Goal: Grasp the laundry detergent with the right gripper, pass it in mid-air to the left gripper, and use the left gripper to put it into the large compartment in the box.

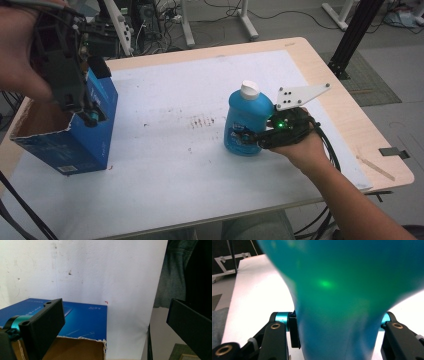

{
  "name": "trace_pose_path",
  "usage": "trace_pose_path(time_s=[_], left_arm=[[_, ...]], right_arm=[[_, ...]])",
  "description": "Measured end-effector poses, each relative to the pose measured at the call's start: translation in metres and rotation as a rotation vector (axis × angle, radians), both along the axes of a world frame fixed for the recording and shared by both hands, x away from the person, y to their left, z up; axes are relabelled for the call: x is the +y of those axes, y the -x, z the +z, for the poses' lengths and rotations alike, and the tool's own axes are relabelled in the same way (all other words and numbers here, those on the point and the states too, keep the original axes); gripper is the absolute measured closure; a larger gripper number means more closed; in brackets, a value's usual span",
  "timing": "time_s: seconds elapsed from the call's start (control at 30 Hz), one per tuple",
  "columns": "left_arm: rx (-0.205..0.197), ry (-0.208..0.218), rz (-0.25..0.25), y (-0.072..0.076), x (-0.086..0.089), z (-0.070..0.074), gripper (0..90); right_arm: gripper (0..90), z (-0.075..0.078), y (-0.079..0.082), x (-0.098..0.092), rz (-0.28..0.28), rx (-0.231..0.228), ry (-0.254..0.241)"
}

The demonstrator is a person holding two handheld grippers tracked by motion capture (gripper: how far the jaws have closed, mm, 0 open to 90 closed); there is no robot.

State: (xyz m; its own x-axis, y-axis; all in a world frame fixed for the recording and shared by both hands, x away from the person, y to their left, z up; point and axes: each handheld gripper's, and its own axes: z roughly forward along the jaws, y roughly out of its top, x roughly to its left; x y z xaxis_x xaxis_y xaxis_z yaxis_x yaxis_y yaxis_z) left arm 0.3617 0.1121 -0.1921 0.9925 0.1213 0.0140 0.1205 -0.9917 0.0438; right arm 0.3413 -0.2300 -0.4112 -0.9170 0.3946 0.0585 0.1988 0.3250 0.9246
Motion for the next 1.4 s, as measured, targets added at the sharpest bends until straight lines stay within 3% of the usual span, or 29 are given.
trace_pose_path(time_s=[0.4,0.73,0.93,1.4], left_arm=[[-0.003,0.007,-0.014,0.006,-0.006,0.003,1.7],[-0.005,0.011,-0.043,0.015,-0.018,0.007,1.6],[0.007,-0.004,-0.056,0.021,-0.027,0.004,1.7],[0.034,0.023,-0.079,0.023,-0.049,0.0,1.6]], right_arm=[[46.1,0.036,0.009,0.013,0.056,-0.032,0.026],[46.0,0.061,0.014,0.04,0.131,-0.032,0.062],[46.0,0.068,0.016,0.052,0.165,-0.032,0.072],[46.0,0.071,0.022,0.086,0.275,-0.022,0.079]])
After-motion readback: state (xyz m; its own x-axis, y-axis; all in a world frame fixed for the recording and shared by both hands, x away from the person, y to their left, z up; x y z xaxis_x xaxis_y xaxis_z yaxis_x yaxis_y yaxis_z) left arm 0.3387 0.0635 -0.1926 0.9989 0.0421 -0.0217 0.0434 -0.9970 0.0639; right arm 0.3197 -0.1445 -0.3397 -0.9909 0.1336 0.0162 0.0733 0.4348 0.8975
